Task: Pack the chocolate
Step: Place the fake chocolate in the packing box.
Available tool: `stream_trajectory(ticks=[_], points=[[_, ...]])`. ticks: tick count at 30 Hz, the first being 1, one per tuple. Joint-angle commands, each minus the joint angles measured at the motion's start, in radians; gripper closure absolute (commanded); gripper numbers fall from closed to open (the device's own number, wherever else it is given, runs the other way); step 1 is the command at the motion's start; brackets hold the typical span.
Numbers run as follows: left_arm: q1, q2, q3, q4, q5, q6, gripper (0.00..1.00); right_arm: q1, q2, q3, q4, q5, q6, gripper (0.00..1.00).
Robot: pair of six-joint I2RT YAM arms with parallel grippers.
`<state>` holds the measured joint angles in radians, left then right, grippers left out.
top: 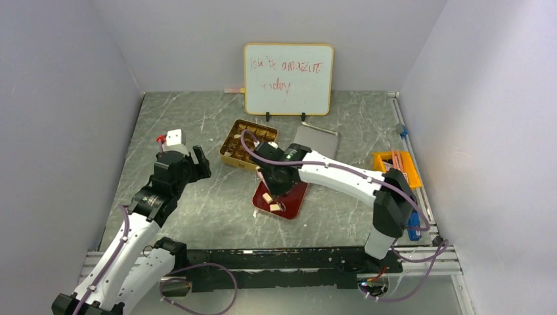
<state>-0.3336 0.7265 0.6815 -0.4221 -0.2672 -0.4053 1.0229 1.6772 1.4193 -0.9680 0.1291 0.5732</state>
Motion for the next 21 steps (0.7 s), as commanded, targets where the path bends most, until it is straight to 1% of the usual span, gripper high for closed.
stream_trajectory(ticks=[1, 5, 11, 15, 21], points=[[-0.004, 0.005, 0.033, 0.053, 0.006, 0.002, 0.17, -0.076, 0.066, 0.114, 0.046, 0.038, -0.053, 1.00], [-0.004, 0.012, 0.038, 0.060, 0.012, 0.008, 0.17, -0.171, 0.116, 0.164, 0.082, 0.026, -0.095, 1.00], [-0.004, 0.026, 0.038, 0.073, 0.017, 0.016, 0.17, -0.257, 0.193, 0.235, 0.100, 0.016, -0.141, 1.00], [-0.004, 0.037, 0.035, 0.083, 0.020, 0.023, 0.17, -0.292, 0.232, 0.260, 0.123, 0.000, -0.157, 1.00], [-0.003, 0.044, 0.028, 0.094, 0.026, 0.023, 0.17, -0.307, 0.300, 0.332, 0.121, 0.003, -0.177, 1.00]])
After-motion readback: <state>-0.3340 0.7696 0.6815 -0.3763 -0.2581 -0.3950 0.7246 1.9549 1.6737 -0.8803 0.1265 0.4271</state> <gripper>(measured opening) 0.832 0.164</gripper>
